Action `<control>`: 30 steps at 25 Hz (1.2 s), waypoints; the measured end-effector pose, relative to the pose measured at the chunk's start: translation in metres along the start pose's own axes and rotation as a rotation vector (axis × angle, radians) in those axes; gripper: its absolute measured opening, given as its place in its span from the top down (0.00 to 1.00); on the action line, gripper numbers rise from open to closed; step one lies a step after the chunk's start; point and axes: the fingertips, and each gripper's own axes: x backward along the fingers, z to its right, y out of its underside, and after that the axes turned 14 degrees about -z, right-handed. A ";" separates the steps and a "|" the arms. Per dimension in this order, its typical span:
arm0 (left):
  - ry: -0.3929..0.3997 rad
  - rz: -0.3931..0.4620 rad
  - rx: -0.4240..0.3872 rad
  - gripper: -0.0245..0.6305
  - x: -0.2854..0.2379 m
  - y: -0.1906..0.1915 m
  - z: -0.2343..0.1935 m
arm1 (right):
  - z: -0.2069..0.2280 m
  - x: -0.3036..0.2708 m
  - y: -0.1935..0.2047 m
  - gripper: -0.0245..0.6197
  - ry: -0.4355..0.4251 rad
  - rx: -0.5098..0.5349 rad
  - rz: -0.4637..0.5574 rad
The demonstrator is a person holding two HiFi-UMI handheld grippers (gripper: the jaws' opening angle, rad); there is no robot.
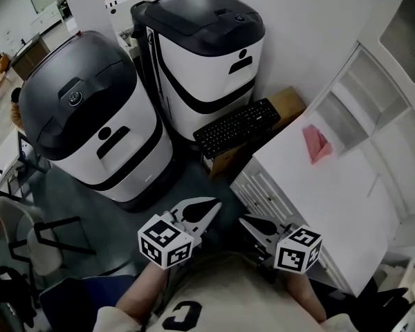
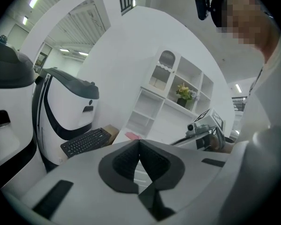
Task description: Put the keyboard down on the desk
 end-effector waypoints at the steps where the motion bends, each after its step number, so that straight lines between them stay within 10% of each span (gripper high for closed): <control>1: -0.016 0.001 0.006 0.94 -0.005 -0.004 -0.004 | 0.007 0.002 -0.004 0.93 -0.007 -0.004 -0.002; 30: -0.390 -0.059 0.213 0.93 -0.109 -0.053 -0.109 | 0.140 0.050 -0.087 0.93 -0.260 0.043 -0.140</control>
